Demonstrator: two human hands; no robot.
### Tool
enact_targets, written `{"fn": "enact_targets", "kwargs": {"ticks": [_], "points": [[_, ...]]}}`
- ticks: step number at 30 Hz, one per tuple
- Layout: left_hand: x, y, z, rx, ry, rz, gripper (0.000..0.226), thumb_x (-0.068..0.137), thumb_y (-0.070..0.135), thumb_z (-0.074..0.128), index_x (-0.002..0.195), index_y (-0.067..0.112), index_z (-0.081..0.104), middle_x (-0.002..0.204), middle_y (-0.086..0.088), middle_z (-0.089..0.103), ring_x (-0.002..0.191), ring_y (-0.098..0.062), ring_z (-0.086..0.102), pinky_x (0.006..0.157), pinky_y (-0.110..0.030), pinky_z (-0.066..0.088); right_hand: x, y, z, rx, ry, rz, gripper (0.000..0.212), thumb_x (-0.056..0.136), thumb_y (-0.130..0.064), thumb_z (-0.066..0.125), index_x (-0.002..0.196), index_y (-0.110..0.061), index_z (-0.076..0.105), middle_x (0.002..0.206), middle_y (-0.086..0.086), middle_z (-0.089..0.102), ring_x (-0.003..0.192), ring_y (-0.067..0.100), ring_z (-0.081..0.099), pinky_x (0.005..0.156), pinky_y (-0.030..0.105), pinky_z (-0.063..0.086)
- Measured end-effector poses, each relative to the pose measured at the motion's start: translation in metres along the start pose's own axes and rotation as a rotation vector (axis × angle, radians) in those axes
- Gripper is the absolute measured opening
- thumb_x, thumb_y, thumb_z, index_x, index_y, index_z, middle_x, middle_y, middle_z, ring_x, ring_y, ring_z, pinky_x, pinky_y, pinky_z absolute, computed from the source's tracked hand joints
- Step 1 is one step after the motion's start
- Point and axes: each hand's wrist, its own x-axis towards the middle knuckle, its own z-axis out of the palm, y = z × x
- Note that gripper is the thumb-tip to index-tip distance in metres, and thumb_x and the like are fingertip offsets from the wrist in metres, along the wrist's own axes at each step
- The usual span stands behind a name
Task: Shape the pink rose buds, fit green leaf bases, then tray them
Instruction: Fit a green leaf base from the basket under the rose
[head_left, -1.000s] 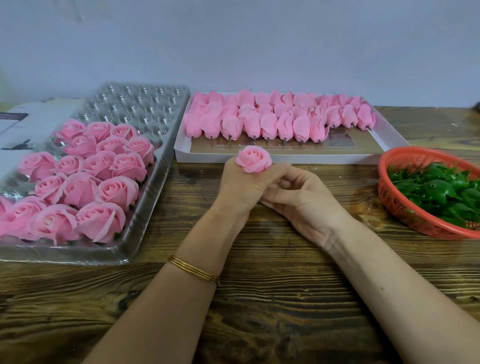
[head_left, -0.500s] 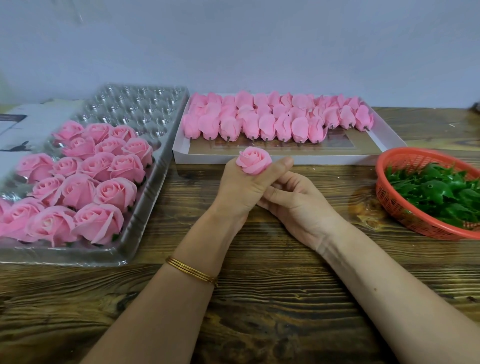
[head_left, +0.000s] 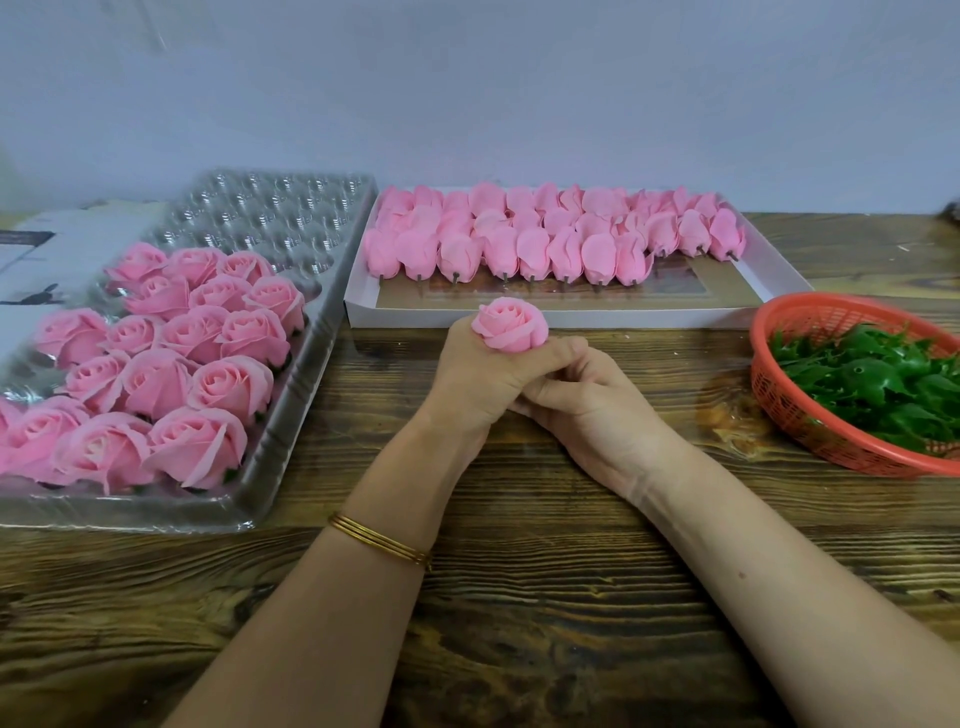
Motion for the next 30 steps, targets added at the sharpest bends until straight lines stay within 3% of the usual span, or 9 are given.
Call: {"fn": "enact_targets", "kwargs": {"ticks": [4, 6, 11, 17, 20, 23, 26, 28, 30], "points": [[0.001, -0.002, 0.0, 0.016, 0.01, 0.027, 0.017, 0.074, 0.0, 0.081, 0.081, -0.002, 0.066, 0.069, -0.009, 0.064, 0.067, -0.018, 0.064, 0.06, -0.031, 0.056, 0.001, 0.0, 0.0, -0.028, 0.004, -0.008, 0.034, 0.09, 0.017, 0.045, 0.115, 0.0, 0.062, 0.112, 0.013, 0.069, 0.109, 0.022, 0.065, 0.096, 0.033, 0.052], [0.001, -0.002, 0.001, 0.004, 0.015, 0.045, 0.015, 0.073, -0.001, 0.081, 0.077, 0.007, 0.069, 0.068, -0.003, 0.068, 0.068, -0.015, 0.066, 0.061, -0.029, 0.056, 0.001, 0.0, 0.0, -0.029, 0.008, -0.009, 0.037, 0.09, 0.017, 0.046, 0.118, -0.002, 0.06, 0.115, 0.012, 0.068, 0.112, 0.022, 0.064, 0.099, 0.035, 0.051], [0.001, -0.002, 0.0, 0.01, 0.007, 0.059, 0.029, 0.071, -0.001, 0.082, 0.091, 0.014, 0.068, 0.073, 0.002, 0.067, 0.076, -0.014, 0.067, 0.067, -0.033, 0.058, -0.002, -0.003, 0.0, -0.089, 0.051, -0.031, 0.037, 0.088, 0.02, 0.044, 0.11, 0.0, 0.065, 0.109, 0.015, 0.071, 0.108, 0.024, 0.067, 0.094, 0.034, 0.052], [-0.001, 0.008, 0.002, 0.026, 0.085, 0.08, 0.067, 0.064, 0.0, 0.088, 0.121, 0.018, 0.058, 0.109, -0.002, 0.057, 0.087, -0.005, 0.059, 0.067, -0.015, 0.051, -0.002, -0.004, -0.004, -0.159, 0.157, -0.051, 0.026, 0.089, 0.015, 0.05, 0.112, 0.014, 0.06, 0.117, 0.038, 0.061, 0.114, 0.047, 0.059, 0.106, 0.058, 0.042], [-0.004, 0.014, 0.003, 0.052, 0.131, 0.131, 0.075, 0.065, 0.001, 0.088, 0.127, 0.024, 0.053, 0.116, -0.004, 0.055, 0.089, -0.001, 0.059, 0.067, -0.012, 0.051, -0.003, -0.006, -0.003, -0.219, 0.188, -0.076, 0.02, 0.09, 0.01, 0.054, 0.096, -0.001, 0.068, 0.101, 0.032, 0.066, 0.096, 0.038, 0.061, 0.102, 0.058, 0.042], [-0.006, 0.019, 0.001, 0.22, 0.181, 0.218, 0.074, 0.067, 0.008, 0.088, 0.129, 0.027, 0.052, 0.119, -0.001, 0.055, 0.101, -0.007, 0.057, 0.074, -0.013, 0.051, -0.002, -0.008, -0.002, -0.299, 0.179, -0.101, 0.024, 0.091, 0.008, 0.056, 0.1, -0.01, 0.07, 0.092, 0.018, 0.065, 0.091, 0.026, 0.059, 0.094, 0.045, 0.047], [-0.007, 0.021, 0.002, 0.465, 0.198, 0.297, 0.068, 0.07, 0.023, 0.086, 0.129, 0.029, 0.053, 0.118, 0.001, 0.052, 0.109, -0.014, 0.053, 0.089, -0.025, 0.051, -0.002, -0.009, -0.002, -0.418, 0.204, -0.152, 0.016, 0.089, 0.008, 0.061, 0.099, -0.002, 0.068, 0.094, 0.038, 0.059, 0.086, 0.026, 0.051, 0.085, 0.04, 0.042], [-0.006, 0.021, 0.005, 0.609, 0.18, 0.34, 0.065, 0.073, 0.032, 0.082, 0.13, 0.029, 0.052, 0.117, 0.0, 0.05, 0.112, -0.019, 0.05, 0.094, -0.031, 0.047, -0.002, -0.009, -0.002, -0.466, 0.21, -0.16, 0.016, 0.086, 0.011, 0.061, 0.1, 0.007, 0.065, 0.102, 0.041, 0.06, 0.087, 0.033, 0.059, 0.083, 0.043, 0.047], [-0.005, 0.018, 0.006, 0.728, 0.164, 0.341, 0.062, 0.076, 0.039, 0.078, 0.132, 0.029, 0.052, 0.117, 0.0, 0.049, 0.115, -0.023, 0.047, 0.095, -0.03, 0.04, -0.003, -0.009, 0.0, -0.504, 0.194, -0.148, 0.022, 0.086, 0.015, 0.058, 0.103, 0.003, 0.065, 0.1, 0.031, 0.068, 0.088, 0.035, 0.065, 0.079, 0.052, 0.051]]}}
